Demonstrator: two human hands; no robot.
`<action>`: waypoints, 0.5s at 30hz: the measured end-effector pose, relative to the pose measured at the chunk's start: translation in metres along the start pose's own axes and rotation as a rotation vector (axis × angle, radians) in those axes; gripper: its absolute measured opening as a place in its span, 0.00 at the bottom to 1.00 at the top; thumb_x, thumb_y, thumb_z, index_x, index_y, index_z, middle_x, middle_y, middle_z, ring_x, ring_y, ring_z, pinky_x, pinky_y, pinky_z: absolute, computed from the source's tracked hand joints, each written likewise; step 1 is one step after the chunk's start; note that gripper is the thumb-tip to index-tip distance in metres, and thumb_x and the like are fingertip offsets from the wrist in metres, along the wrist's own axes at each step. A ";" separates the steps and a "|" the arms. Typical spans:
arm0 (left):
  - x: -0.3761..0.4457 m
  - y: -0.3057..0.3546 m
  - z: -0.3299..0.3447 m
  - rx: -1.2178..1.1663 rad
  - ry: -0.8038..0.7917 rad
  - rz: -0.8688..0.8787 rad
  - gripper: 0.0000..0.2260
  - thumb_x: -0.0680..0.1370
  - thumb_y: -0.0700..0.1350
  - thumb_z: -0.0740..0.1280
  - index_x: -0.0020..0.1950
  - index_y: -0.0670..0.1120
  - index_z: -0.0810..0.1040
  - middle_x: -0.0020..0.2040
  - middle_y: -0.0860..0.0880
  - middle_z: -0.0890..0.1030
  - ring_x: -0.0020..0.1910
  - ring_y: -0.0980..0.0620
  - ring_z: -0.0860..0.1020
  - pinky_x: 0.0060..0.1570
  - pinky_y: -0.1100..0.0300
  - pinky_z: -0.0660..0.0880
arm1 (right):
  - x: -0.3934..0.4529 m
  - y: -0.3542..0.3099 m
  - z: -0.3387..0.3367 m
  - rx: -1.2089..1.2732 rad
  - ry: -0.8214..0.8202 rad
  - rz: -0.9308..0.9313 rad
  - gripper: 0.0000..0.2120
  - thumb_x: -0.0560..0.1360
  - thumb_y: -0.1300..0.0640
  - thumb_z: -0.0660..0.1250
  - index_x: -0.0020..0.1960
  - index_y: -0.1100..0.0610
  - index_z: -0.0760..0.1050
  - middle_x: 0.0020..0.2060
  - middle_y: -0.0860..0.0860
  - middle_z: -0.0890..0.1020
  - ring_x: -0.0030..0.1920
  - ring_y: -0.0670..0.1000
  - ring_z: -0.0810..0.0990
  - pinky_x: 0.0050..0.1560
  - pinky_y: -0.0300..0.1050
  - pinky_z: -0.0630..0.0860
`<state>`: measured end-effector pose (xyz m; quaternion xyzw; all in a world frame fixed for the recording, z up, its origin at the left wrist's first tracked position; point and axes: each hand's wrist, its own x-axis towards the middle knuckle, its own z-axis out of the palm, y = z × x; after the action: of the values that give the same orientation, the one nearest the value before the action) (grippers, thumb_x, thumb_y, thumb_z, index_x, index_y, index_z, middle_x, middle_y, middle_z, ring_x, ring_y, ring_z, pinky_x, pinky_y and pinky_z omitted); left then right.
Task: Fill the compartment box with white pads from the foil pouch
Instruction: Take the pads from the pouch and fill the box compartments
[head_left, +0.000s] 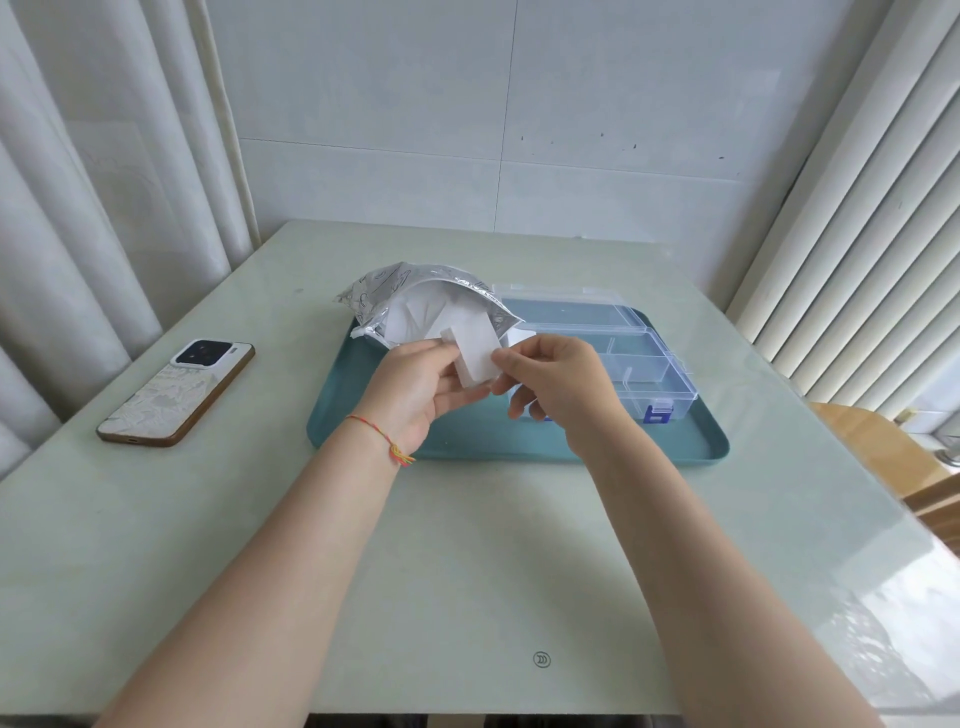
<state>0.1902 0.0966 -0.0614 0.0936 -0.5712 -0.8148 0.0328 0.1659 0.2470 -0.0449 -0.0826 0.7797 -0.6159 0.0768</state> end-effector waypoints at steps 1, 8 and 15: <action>-0.001 0.001 0.000 -0.010 -0.006 0.001 0.11 0.82 0.37 0.59 0.57 0.37 0.80 0.49 0.41 0.85 0.45 0.46 0.84 0.42 0.56 0.82 | 0.000 0.001 0.000 -0.017 0.005 0.003 0.08 0.76 0.57 0.70 0.44 0.61 0.76 0.31 0.51 0.84 0.24 0.50 0.75 0.26 0.38 0.65; -0.003 0.004 0.001 -0.112 -0.029 -0.037 0.11 0.82 0.37 0.57 0.53 0.39 0.80 0.45 0.42 0.86 0.42 0.48 0.85 0.39 0.58 0.82 | 0.001 0.002 0.002 -0.069 0.045 -0.013 0.10 0.75 0.55 0.71 0.40 0.59 0.75 0.29 0.50 0.81 0.22 0.49 0.71 0.23 0.35 0.66; -0.003 0.004 0.002 -0.134 -0.024 -0.055 0.12 0.82 0.38 0.57 0.52 0.40 0.80 0.44 0.43 0.86 0.41 0.49 0.85 0.39 0.57 0.82 | 0.001 0.003 0.003 -0.102 0.056 -0.018 0.09 0.75 0.55 0.71 0.40 0.59 0.75 0.28 0.50 0.81 0.22 0.48 0.69 0.24 0.35 0.66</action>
<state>0.1925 0.0973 -0.0563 0.0972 -0.5130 -0.8528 0.0099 0.1653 0.2446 -0.0484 -0.0761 0.8111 -0.5782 0.0450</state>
